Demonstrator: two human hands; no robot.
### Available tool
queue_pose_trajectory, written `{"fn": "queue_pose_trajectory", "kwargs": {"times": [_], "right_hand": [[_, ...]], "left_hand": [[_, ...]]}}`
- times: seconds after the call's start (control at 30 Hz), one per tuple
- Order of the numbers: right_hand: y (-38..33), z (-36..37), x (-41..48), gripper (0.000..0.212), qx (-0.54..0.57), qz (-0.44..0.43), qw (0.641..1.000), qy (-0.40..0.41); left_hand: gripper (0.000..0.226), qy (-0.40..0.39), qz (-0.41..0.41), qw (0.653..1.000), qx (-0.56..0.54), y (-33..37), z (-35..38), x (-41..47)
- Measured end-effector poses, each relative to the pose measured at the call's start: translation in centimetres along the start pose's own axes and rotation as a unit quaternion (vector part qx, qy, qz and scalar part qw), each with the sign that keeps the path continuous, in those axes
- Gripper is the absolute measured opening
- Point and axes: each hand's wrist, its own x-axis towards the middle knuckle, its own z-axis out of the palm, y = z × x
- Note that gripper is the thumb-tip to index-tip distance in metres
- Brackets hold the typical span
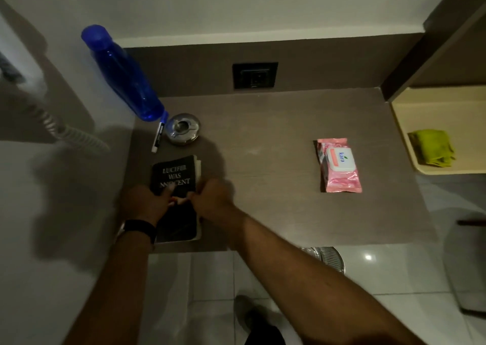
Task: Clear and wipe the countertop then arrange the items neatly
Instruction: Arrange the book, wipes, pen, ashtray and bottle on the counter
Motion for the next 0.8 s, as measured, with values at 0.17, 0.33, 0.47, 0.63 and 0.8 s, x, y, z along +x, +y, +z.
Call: {"fn": "queue_pose_trajectory", "kwargs": {"times": [0.17, 0.33, 0.47, 0.63, 0.8], "right_hand": [[5.5, -10.0, -0.5, 0.021, -0.020, 0.029, 0.995, 0.097], [8.6, -18.8, 0.0, 0.024, -0.130, 0.054, 0.977, 0.158], [9.7, -21.4, 0.4, 0.021, -0.194, 0.051, 0.968, 0.152], [9.9, -22.4, 0.6, 0.017, -0.235, 0.047, 0.958, 0.156], [9.8, -22.2, 0.4, 0.015, -0.268, 0.037, 0.948, 0.165]], "left_hand": [[0.047, -0.042, 0.057, 0.991, -0.116, 7.0, 4.8, -5.7], [0.045, -0.084, 0.124, 0.979, -0.140, 14.9, 8.0, -9.6], [0.046, -0.091, 0.140, 0.978, -0.127, 18.0, 9.0, -10.1], [0.053, -0.093, 0.156, 0.979, -0.096, 19.1, 9.3, -9.9], [0.056, -0.113, 0.140, 0.977, -0.118, 18.5, 10.1, -10.5]]}}
